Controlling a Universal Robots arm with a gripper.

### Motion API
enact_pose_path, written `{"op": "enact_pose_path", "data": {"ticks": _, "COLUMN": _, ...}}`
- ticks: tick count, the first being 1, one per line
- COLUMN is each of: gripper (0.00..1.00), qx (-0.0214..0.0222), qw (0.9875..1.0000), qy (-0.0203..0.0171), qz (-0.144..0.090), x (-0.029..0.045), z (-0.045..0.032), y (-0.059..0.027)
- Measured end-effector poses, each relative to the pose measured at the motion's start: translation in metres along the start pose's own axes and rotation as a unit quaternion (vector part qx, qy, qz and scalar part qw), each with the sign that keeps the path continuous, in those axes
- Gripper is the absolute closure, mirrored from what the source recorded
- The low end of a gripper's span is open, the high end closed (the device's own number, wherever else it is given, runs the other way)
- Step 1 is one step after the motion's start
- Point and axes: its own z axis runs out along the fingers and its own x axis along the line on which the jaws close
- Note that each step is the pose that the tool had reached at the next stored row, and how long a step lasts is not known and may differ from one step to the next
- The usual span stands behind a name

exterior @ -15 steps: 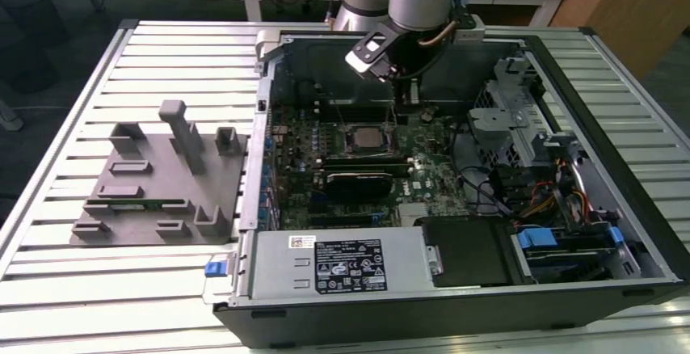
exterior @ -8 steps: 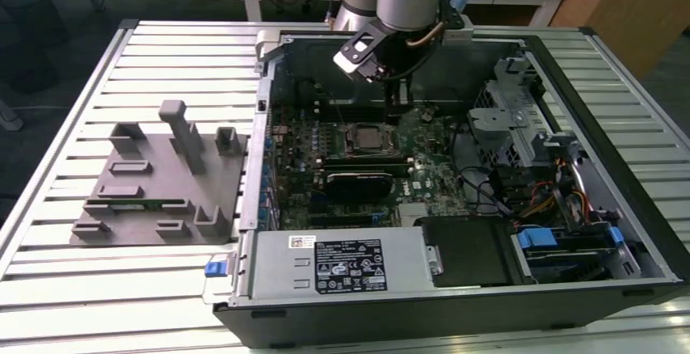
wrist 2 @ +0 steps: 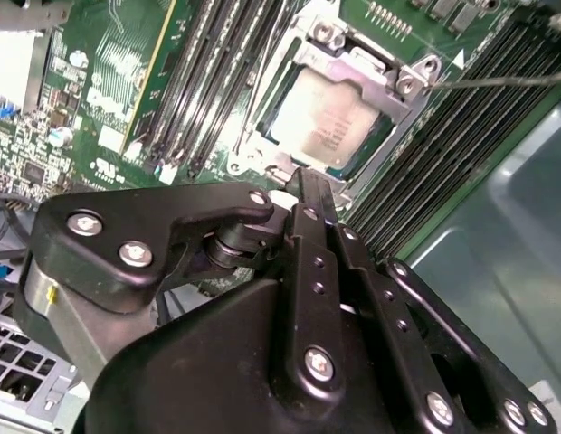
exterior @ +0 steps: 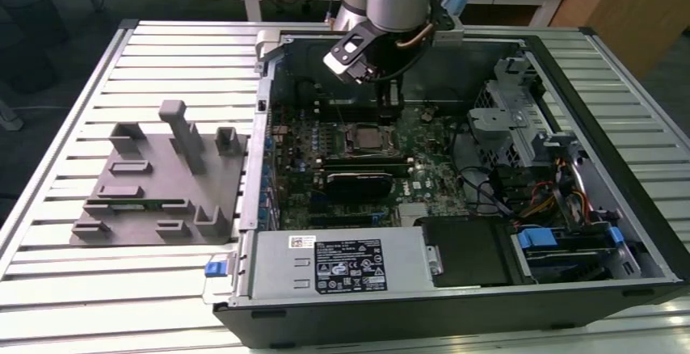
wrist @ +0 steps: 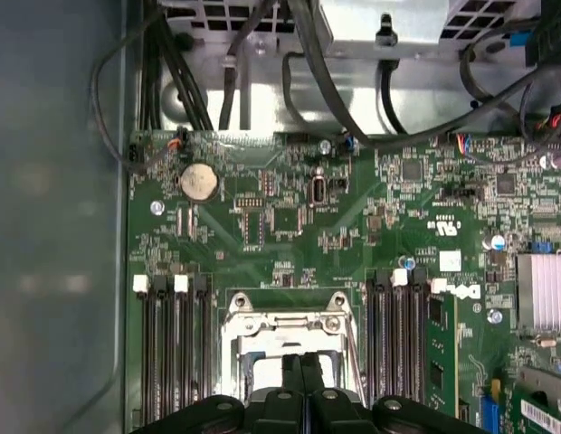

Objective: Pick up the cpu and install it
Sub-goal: 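Close the cpu cover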

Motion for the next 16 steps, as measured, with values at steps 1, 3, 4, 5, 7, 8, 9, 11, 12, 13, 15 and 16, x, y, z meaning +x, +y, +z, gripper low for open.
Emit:
{"op": "enact_pose_path", "data": {"ticks": 1, "gripper": 0.89, "qx": 0.0000, "qw": 1.0000, "qy": 0.0000, "qz": 0.000, "x": 0.0000, "z": 0.0002, "y": -0.0010}}
{"op": "enact_pose_path", "data": {"ticks": 3, "gripper": 0.89, "qx": 0.0001, "qw": 1.0000, "qy": -0.0001, "qz": 0.000, "x": -0.0001, "z": 0.0003, "y": -0.0018}}
{"op": "enact_pose_path", "data": {"ticks": 4, "gripper": 0.89, "qx": 0.0001, "qw": 1.0000, "qy": -0.0002, "qz": 0.000, "x": -0.0001, "z": 0.0003, "y": -0.0018}}
{"op": "enact_pose_path", "data": {"ticks": 5, "gripper": 0.89, "qx": 0.0001, "qw": 1.0000, "qy": -0.0001, "qz": 0.000, "x": -0.0001, "z": 0.0003, "y": -0.0018}}
{"op": "enact_pose_path", "data": {"ticks": 7, "gripper": 0.89, "qx": 0.0000, "qw": 1.0000, "qy": -0.0001, "qz": 0.000, "x": -0.0001, "z": 0.0004, "y": -0.0018}}
{"op": "enact_pose_path", "data": {"ticks": 8, "gripper": 0.89, "qx": -0.0001, "qw": 1.0000, "qy": 0.0001, "qz": -0.001, "x": 0.0000, "z": 0.0007, "y": -0.0018}}
{"op": "enact_pose_path", "data": {"ticks": 9, "gripper": 0.89, "qx": -0.0003, "qw": 1.0000, "qy": 0.0002, "qz": -0.003, "x": 0.0000, "z": 0.0010, "y": -0.0018}}
{"op": "enact_pose_path", "data": {"ticks": 11, "gripper": 0.89, "qx": -0.0009, "qw": 0.9999, "qy": 0.0006, "qz": -0.017, "x": 0.0000, "z": 0.0013, "y": -0.0019}}
{"op": "enact_pose_path", "data": {"ticks": 12, "gripper": 0.89, "qx": -0.0015, "qw": 0.9997, "qy": 0.0010, "qz": -0.026, "x": 0.0000, "z": 0.0016, "y": -0.0019}}
{"op": "enact_pose_path", "data": {"ticks": 13, "gripper": 0.89, "qx": -0.0020, "qw": 0.9994, "qy": 0.0014, "qz": -0.035, "x": 0.0000, "z": 0.0018, "y": -0.0019}}
{"op": "enact_pose_path", "data": {"ticks": 15, "gripper": 0.89, "qx": -0.0030, "qw": 0.9986, "qy": 0.0021, "qz": -0.053, "x": 0.0000, "z": 0.0024, "y": -0.0019}}
{"op": "enact_pose_path", "data": {"ticks": 16, "gripper": 0.89, "qx": -0.0035, "qw": 0.9980, "qy": 0.0024, "qz": -0.062, "x": 0.0001, "z": 0.0027, "y": -0.0019}}
